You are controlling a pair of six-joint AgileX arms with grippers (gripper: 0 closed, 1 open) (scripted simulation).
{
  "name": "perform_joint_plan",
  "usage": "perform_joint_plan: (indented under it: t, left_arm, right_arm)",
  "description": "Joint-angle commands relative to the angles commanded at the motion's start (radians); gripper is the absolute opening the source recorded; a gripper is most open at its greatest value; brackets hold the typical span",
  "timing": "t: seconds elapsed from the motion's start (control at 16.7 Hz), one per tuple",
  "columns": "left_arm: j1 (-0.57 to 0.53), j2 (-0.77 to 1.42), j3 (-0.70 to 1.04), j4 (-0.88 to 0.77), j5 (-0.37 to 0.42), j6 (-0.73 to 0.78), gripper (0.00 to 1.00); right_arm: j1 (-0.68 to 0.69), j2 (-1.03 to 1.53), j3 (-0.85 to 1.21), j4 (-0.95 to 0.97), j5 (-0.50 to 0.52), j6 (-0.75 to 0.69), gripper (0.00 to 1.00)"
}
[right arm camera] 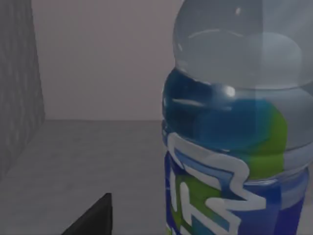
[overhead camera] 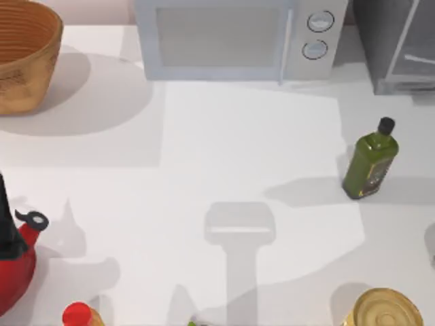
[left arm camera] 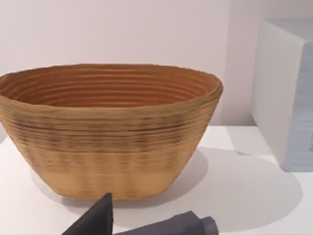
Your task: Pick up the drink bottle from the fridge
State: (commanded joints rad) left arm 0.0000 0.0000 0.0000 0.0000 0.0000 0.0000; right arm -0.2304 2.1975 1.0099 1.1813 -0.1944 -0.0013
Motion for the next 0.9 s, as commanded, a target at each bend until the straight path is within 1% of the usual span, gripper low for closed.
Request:
perform_joint_plan:
  t: [0.36, 0.66, 0.9]
  left_arm:
    - [0.000, 0.000, 0.000, 0.000, 0.000, 0.000, 1.00]
    - [0.000, 0.000, 0.000, 0.000, 0.000, 0.000, 1.00]
    - [0.000, 0.000, 0.000, 0.000, 0.000, 0.000, 1.00]
  right_arm:
    - [0.023, 0.110, 0.234, -0.115, 0.024, -0.001, 1.00]
    - [0.026, 0.122, 0.255, -0.129, 0.027, -0.001, 1.00]
    - [0.026, 0.122, 0.255, -0.129, 0.027, -0.001, 0.70]
